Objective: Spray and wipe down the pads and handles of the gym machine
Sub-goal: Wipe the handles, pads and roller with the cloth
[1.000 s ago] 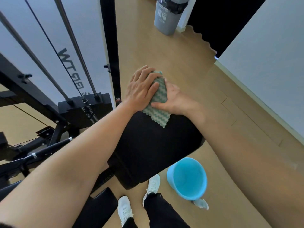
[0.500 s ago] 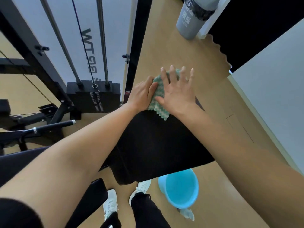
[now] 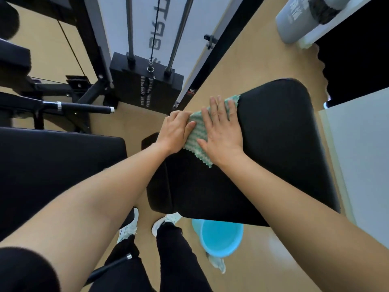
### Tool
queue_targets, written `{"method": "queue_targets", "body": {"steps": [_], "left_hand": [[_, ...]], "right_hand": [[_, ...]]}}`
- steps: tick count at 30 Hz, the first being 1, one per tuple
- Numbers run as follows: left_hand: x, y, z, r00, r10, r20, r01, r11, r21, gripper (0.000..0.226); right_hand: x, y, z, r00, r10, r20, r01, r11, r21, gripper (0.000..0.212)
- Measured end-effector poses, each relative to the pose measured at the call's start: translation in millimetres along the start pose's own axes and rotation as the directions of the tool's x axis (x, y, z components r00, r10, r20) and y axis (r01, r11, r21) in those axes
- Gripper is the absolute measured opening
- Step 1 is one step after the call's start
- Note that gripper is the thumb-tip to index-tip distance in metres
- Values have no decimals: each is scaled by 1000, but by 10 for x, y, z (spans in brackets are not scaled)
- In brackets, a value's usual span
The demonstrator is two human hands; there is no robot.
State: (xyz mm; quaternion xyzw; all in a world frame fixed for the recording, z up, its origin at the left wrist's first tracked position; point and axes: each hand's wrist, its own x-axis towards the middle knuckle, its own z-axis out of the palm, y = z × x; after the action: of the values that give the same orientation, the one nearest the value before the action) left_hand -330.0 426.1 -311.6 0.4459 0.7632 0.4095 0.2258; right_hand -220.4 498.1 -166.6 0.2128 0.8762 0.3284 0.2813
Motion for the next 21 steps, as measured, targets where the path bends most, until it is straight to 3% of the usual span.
{"method": "queue_targets", "body": {"steps": [4, 11, 15, 18, 21], "left_hand": [[-238, -409, 42, 999, -51, -12, 52, 993, 105, 44], [-654, -753, 144, 951, -296, 85, 273, 938, 213, 55], [-836, -485, 132, 963, -241, -119, 245, 969, 21, 56], [-920, -190, 253, 982, -187, -13, 183, 972, -148, 63], [-924, 77, 389, 988, -143, 64, 152, 975, -162, 71]], "right_hand": [[130, -413, 64, 998, -65, 8, 65, 998, 0, 91], [119, -879, 122, 986, -166, 32, 167, 985, -32, 88], [-84, -885, 185, 988, -154, 26, 154, 988, 8, 92], [-304, -788, 184, 997, -68, 23, 65, 993, 103, 93], [-548, -617, 163, 1000, 3, 22, -6, 987, 162, 88]]}}
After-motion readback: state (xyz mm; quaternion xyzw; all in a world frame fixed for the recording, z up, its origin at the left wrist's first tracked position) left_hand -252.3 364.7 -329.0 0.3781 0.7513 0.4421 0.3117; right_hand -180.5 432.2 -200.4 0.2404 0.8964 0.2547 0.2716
